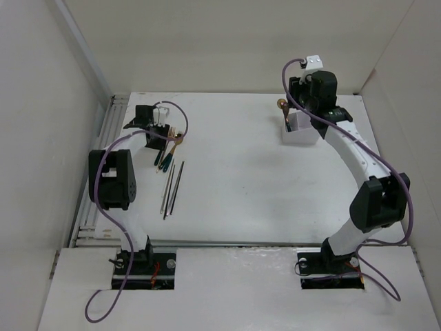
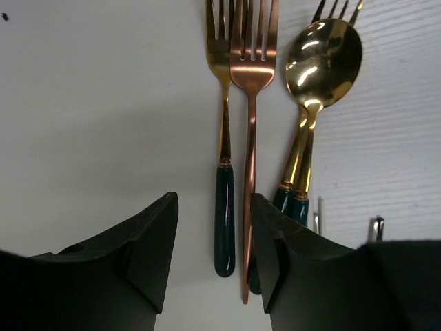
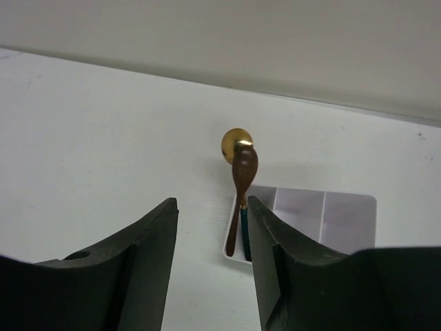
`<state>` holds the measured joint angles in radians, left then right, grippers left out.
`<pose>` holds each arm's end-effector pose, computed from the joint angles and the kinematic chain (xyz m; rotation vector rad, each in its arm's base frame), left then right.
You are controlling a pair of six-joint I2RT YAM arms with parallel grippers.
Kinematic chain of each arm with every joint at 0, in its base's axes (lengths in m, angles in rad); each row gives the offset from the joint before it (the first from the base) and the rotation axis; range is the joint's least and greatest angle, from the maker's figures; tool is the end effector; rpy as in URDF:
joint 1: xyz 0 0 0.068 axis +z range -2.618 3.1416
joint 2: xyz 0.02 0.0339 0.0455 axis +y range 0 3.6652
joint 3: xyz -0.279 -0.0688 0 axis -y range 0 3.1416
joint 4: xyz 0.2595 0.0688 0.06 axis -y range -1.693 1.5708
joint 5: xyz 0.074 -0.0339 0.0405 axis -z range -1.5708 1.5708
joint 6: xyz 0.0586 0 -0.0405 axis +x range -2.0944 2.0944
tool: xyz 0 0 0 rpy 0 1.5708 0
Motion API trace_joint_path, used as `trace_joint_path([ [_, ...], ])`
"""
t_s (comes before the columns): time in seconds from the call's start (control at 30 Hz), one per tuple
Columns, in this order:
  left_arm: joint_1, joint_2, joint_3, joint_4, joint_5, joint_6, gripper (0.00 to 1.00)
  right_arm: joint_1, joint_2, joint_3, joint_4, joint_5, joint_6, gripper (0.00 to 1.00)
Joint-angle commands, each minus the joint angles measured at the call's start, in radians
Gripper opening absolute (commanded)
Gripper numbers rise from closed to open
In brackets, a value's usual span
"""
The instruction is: Sort the eating utensils into containers
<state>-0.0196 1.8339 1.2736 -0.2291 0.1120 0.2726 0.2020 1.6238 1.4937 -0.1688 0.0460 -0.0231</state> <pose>0.4372 -0.0151 0.2019 0.3964 2.3203 -0.0086 0.4184 0.0829 0.3789 -0.1785 1.8616 0.0805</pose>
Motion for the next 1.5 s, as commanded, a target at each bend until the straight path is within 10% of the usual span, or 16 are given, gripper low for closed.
trace_joint_path([
  [0.0, 0.004, 0.030, 0.067, -0.030, -0.006, 0.028, 0.43, 0.020, 0.001, 0.003, 0.009, -0.047, -0.008, 0.51],
  [1.03, 0.015, 0.192, 0.107, -0.059, -0.029, -0.001, 0.00, 0.020, -0.038, -0.016, 0.009, -0.048, -0.017, 0.51],
  [1.47, 0.079, -0.151, 0.214, -0.081, 0.112, -0.041, 0.00, 0.129, -0.047, 0.008, 0.009, -0.190, -0.058, 0.55],
])
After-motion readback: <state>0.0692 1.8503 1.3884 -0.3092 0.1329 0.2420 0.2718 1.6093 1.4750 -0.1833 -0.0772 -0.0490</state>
